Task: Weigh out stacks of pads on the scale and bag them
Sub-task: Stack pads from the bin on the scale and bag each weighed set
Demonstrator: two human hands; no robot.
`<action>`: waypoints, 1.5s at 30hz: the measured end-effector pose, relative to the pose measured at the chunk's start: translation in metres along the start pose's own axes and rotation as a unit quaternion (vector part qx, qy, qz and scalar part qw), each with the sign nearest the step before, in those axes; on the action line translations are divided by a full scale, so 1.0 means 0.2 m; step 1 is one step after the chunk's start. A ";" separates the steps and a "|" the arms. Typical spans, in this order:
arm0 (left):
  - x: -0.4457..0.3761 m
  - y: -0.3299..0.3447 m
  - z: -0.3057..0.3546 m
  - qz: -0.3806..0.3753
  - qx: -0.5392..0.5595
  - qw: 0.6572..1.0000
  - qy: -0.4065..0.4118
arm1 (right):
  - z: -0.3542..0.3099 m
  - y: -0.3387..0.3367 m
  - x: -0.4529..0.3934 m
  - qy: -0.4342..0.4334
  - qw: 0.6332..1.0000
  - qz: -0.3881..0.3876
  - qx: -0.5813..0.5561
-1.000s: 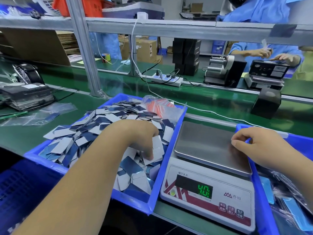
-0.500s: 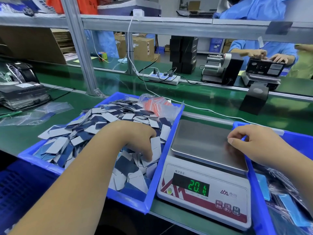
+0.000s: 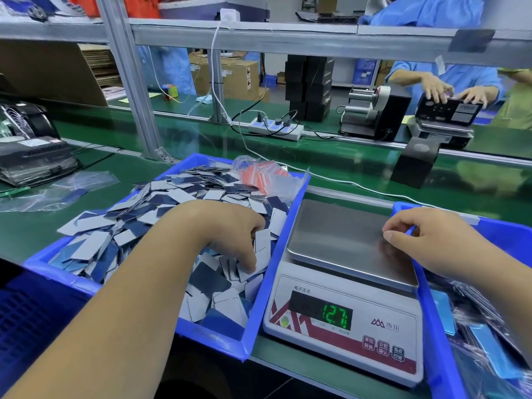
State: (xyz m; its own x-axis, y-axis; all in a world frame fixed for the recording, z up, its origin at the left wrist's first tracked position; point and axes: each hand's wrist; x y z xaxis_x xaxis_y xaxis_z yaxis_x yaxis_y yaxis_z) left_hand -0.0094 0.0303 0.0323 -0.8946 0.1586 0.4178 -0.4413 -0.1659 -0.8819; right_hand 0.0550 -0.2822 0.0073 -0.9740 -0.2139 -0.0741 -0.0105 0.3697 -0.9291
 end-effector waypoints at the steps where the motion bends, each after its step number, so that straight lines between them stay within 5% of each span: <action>1: 0.00 0.00 0.00 0.001 -0.007 1.000 0.003 | 0.00 0.00 0.00 -0.001 1.000 -0.001 -0.002; 19: -0.08 -0.03 -0.12 0.107 0.188 0.971 0.101 | 0.00 0.00 0.00 0.002 1.000 -0.005 -0.005; 26: -0.11 -0.04 -0.11 0.243 0.204 0.944 0.087 | 0.01 0.00 0.00 0.005 1.000 -0.010 -0.011; 31: -0.15 -0.10 -0.01 0.372 0.326 0.865 0.086 | 0.01 0.00 -0.01 -0.002 1.000 -0.009 -0.009; 34: -0.20 -0.06 0.17 0.332 0.482 0.797 0.147 | 0.02 0.00 -0.01 0.003 1.000 -0.009 -0.008; 36: -0.25 0.01 0.29 0.296 0.474 0.815 0.155 | 0.03 0.00 -0.01 0.006 1.000 -0.005 -0.012; 41: -0.32 0.09 0.42 0.256 0.255 0.922 0.138 | 0.04 0.00 -0.02 0.017 1.000 -0.001 -0.017; 45: -0.29 0.10 0.41 0.219 0.155 0.953 0.143 | 0.04 -0.01 -0.02 0.014 1.000 -0.002 -0.013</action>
State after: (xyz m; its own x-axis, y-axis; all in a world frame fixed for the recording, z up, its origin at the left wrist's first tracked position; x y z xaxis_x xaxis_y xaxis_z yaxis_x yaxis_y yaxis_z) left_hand 0.0278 -0.0627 0.0085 -0.9615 0.2592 -0.0910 -0.0692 -0.5490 -0.8329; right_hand 0.0610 -0.2891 0.0056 -0.9799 -0.1899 -0.0606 -0.0190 0.3917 -0.9199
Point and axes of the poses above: each hand's wrist, its own x-axis away from the middle knuckle, its own y-axis out of the palm, z = x × y, and after that the axes turned 7 degrees about y, right-handed
